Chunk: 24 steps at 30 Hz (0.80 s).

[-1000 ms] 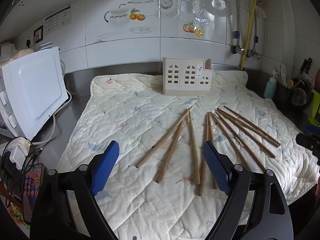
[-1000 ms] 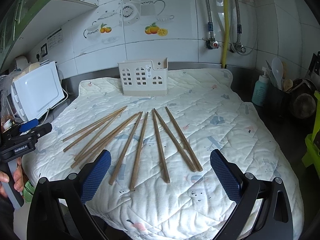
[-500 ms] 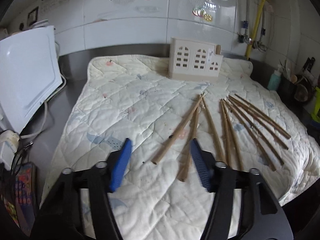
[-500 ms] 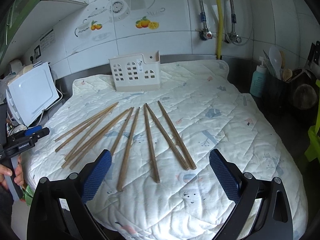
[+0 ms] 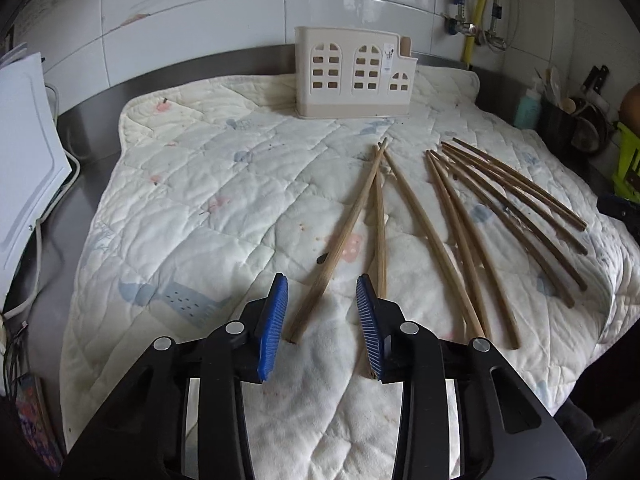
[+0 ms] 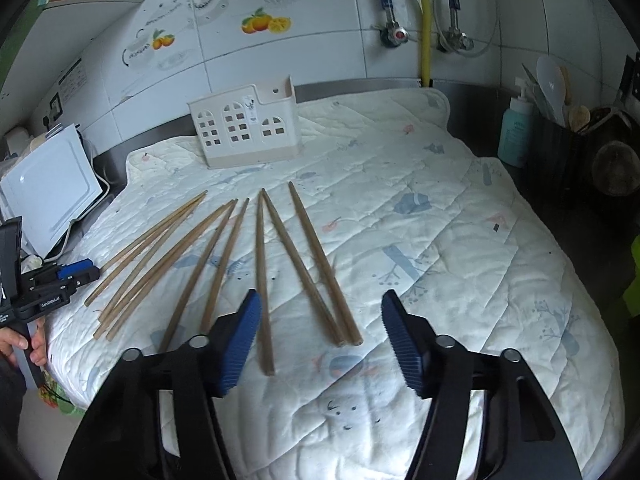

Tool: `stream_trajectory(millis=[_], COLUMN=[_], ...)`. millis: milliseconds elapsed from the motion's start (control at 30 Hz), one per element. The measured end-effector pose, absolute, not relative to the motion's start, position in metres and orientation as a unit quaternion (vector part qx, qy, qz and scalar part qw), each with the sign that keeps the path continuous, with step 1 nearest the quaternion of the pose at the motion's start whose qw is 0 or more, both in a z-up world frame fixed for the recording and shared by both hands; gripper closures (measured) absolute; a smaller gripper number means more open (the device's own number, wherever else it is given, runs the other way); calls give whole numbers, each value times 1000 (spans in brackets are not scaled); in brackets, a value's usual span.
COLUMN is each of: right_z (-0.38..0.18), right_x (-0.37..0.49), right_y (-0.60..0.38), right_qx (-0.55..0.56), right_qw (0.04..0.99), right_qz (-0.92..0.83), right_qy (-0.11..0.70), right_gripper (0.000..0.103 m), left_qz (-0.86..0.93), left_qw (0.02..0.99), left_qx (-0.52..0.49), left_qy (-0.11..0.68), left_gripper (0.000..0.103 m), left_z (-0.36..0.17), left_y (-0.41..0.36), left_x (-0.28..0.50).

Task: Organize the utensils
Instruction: 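Lower the left gripper onto a wooden chopstick and close while the right gripper grasps another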

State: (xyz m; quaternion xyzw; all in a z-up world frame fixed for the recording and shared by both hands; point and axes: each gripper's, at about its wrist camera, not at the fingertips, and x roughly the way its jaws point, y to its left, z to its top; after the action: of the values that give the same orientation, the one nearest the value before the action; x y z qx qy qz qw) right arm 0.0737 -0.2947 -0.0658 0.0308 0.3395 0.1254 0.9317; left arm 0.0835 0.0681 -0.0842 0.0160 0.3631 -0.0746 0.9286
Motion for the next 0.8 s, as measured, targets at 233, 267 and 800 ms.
stream_trajectory(millis=[233, 267, 800], right_z=[-74, -75, -85], right_x=[89, 91, 105], right_y=[-300, -300, -307], right_qx=[35, 35, 38], right_qw=[926, 926, 920], right_qz=[125, 125, 124], right_qy=[355, 355, 371], right_gripper=[57, 57, 63], left_qz=[-88, -90, -89], left_qw=[922, 921, 914], left_qx=[13, 14, 43], left_qy=[376, 380, 393], left_gripper=[74, 76, 88], left_z=[-89, -90, -92], left_y=[69, 69, 58], left_x=[97, 98, 100])
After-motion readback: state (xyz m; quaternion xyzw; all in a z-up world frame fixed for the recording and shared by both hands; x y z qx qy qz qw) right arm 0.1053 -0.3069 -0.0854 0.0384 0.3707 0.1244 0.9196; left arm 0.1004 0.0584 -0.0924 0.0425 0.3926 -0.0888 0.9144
